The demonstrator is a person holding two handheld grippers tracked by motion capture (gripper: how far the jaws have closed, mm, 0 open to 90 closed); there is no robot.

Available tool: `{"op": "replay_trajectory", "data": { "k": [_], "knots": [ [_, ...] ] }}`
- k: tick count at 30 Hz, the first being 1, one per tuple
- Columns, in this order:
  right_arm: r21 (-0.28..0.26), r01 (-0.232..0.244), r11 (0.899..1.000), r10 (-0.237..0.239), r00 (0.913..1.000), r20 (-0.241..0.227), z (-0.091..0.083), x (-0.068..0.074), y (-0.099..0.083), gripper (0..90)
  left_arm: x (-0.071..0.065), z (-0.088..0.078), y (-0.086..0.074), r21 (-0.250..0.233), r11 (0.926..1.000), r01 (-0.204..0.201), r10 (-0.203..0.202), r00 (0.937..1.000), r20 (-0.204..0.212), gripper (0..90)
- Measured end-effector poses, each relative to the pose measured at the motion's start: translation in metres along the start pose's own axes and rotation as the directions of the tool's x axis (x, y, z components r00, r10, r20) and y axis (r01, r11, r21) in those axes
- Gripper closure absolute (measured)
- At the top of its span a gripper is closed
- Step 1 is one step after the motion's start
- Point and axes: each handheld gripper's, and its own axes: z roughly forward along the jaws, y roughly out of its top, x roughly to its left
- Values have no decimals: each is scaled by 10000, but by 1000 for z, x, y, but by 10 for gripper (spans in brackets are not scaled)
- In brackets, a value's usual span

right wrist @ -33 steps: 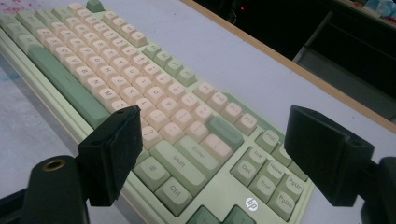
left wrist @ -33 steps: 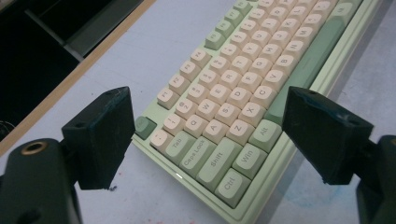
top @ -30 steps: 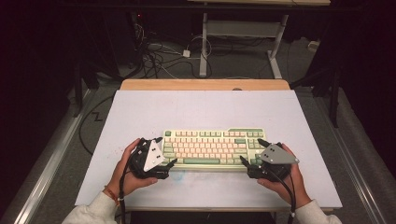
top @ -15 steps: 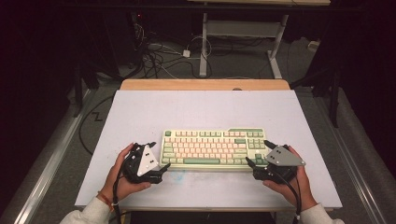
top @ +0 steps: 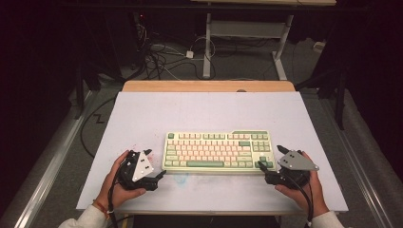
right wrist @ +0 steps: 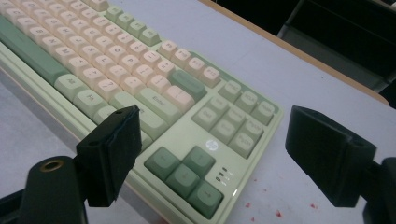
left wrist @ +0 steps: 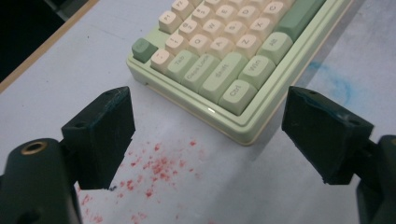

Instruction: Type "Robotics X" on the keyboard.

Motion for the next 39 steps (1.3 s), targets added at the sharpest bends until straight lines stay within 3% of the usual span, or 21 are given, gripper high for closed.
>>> {"op": "replay_trajectory", "data": {
  "k": [9, 18, 24, 26, 32, 39],
  "knots": [
    [309, -410, 9987, 396, 9982, 440, -6, -9, -14, 182, 5, 1, -18, 591, 9982, -114, 104, 9998, 182, 157],
    [590, -877, 9944, 835, 9940, 710, -11, -18, -36, 184, 13, -3, -38, 786, 9955, 523, -534, 9985, 118, 157],
    [932, -1327, 9868, 1282, 9903, 528, -13, -18, -52, 188, 15, 1, -45, 903, 9918, 908, -916, 9958, 54, 157],
    [1135, -1239, 9858, 1172, 9910, 640, -13, -16, -55, 188, 14, 2, -44, 913, 9920, 876, -884, 9961, 51, 157],
    [937, -898, 9915, 850, 9949, 542, -15, -11, -54, 184, 11, 0, -41, 933, 9919, 862, -861, 9963, -57, 157],
    [736, -910, 9931, 858, 9938, 707, -20, -10, -51, 188, 9, -1, -41, 806, 9941, 733, -735, 9973, 3, 157]
  ]
}}
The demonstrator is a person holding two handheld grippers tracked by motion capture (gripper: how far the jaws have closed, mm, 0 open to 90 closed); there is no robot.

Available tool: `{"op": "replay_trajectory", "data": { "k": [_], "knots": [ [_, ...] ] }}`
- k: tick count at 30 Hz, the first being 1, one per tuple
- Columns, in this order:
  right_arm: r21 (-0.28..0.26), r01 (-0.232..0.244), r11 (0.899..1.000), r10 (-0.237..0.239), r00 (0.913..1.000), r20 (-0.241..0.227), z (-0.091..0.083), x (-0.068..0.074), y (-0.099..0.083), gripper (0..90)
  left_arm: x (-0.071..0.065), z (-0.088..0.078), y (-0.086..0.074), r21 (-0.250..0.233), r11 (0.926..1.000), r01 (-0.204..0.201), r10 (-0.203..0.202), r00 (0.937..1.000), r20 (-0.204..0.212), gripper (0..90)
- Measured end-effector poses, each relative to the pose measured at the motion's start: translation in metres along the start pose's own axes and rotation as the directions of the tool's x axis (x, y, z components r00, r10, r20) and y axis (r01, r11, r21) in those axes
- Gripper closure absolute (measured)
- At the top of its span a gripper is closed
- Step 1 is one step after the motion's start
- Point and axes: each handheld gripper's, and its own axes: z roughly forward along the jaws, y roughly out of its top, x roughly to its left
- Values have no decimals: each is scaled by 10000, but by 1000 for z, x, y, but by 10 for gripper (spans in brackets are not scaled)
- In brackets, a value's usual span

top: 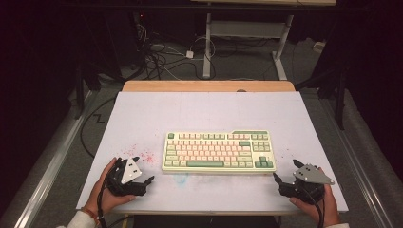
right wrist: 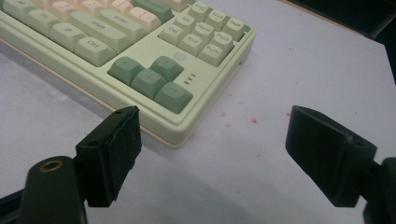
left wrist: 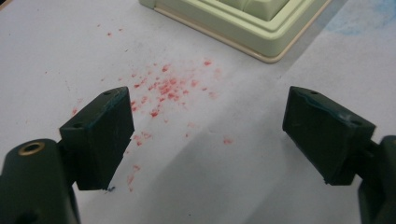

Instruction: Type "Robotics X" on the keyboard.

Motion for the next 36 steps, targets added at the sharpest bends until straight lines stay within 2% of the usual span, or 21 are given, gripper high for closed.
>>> {"op": "replay_trajectory", "data": {
  "k": [3, 6, 19, 30, 36],
  "knots": [
    [-75, 8, 10000, -8, 10000, 8, 0, 0, 1, 189, 0, -2, 2, -183, 9997, 169, -168, 9998, 72, 158],
    [-228, 24, 9997, -23, 10000, 61, -2, -1, 2, 189, 0, -3, 3, -315, 9995, 101, -102, 9999, -16, 157],
    [-384, -7, 9993, 7, 10000, 4, -3, -1, 2, 187, -1, -2, 3, -244, 9997, 61, -62, 10000, -38, 158],
    [-551, 49, 9985, -49, 10000, -4, -3, 0, 3, 186, -2, -4, 5, -332, 9993, -157, 155, 9999, -69, 157],
    [-542, 55, 9985, -57, 10000, -42, -2, 0, 2, 186, -3, -2, 6, -177, 9995, -280, 278, 9995, -120, 157]
  ]
}}
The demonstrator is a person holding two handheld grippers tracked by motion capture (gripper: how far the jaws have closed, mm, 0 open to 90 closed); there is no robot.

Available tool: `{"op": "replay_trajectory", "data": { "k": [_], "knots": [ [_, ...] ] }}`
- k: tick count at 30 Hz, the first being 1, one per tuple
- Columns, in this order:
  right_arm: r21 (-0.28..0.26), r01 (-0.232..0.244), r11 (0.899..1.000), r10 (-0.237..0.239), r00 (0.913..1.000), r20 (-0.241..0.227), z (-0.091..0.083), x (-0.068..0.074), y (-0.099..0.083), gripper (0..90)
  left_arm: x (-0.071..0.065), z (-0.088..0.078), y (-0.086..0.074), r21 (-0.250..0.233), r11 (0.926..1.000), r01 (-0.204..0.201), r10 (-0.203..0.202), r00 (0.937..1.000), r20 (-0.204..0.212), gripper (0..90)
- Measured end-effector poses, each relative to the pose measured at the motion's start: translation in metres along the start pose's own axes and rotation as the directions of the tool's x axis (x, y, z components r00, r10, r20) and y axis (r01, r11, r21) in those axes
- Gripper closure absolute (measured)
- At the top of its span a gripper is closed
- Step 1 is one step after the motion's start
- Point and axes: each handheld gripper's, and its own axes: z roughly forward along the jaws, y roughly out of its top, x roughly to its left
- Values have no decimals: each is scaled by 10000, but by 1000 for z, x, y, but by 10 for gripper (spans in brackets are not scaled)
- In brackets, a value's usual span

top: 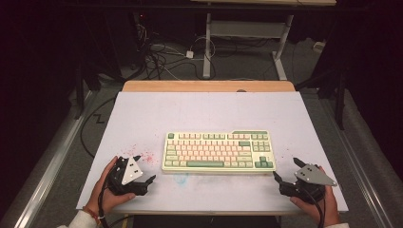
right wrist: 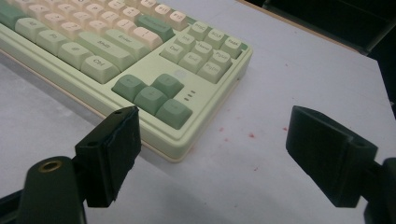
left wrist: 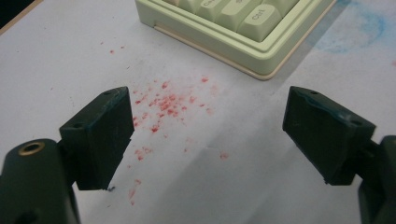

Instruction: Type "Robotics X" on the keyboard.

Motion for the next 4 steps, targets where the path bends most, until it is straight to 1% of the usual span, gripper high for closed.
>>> {"op": "replay_trajectory", "data": {
  "k": [4],
  "knots": [
    [-7, 36, 10000, -36, 10000, -28, 1, 0, 0, 186, 0, 1, 1, 23, 10000, -50, 50, 10000, 6, 157]
  ]
}}
